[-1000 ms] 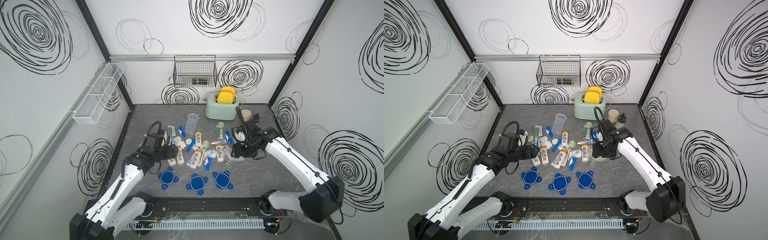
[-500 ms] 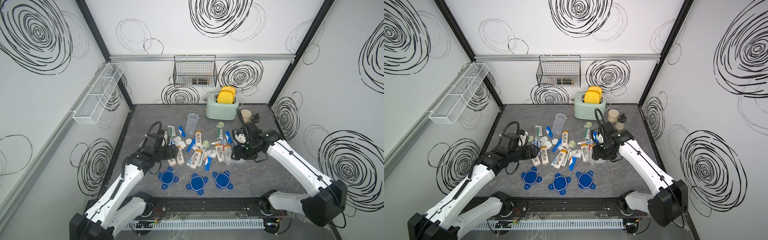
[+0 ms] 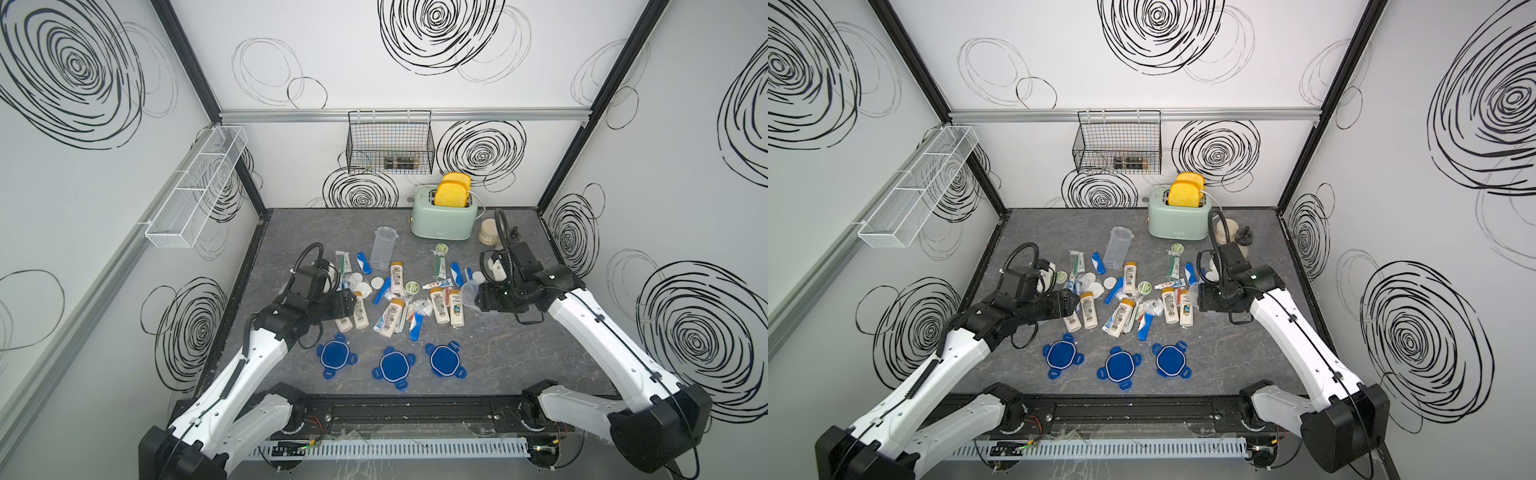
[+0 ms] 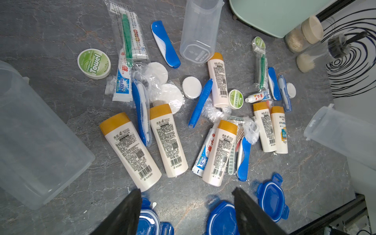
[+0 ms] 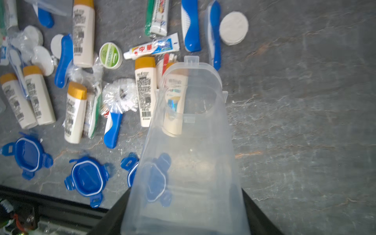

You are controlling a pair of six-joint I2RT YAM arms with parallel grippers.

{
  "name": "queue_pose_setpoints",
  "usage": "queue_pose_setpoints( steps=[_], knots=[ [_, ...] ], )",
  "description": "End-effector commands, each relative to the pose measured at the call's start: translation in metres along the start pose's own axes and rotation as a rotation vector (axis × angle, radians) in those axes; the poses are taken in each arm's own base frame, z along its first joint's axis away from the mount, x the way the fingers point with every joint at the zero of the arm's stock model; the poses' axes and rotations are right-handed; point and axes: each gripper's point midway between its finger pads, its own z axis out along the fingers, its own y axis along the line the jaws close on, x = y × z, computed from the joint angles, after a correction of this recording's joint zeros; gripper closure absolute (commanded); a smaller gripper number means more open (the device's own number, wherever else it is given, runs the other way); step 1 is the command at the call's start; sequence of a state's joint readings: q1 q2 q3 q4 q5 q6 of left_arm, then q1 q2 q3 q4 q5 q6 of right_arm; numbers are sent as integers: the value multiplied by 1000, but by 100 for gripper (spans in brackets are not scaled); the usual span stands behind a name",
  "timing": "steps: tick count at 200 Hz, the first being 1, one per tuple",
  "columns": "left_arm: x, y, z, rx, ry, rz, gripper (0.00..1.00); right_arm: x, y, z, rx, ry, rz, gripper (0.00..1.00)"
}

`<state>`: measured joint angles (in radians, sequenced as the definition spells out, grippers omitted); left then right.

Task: Take out toiletry kits
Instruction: 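Pour the toiletry kits out of the container, then place the container at the center of the board.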

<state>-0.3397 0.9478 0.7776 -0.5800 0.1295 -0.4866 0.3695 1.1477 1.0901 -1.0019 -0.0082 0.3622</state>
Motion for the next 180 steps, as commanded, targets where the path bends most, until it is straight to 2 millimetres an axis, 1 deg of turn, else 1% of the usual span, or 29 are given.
queue_pose_setpoints(
  steps=[1,18,27,72,88,133,148,180],
  knots=[
    [-1,0,-2,-6,-15,2,25,-22,-24,-2,74,-124,75,71],
    [-2,0,-2,-5,-16,2,25,-29,-42,-2,101,-183,138,71],
    [-2,0,-2,-6,-15,2,25,-33,-47,-1,103,-211,167,72],
    [-1,0,-1,-4,-10,2,25,-49,-63,5,121,-390,237,73],
    [-2,-1,-3,0,-16,3,25,-46,-67,13,121,-423,257,74],
    [-1,-2,-1,-1,-11,4,25,-33,-67,34,78,-477,254,76],
    [0,-2,0,0,-7,6,25,-30,-66,38,61,-479,256,76],
    [0,-1,0,-1,-7,4,25,-16,-63,54,38,-442,247,74]
  ],
)
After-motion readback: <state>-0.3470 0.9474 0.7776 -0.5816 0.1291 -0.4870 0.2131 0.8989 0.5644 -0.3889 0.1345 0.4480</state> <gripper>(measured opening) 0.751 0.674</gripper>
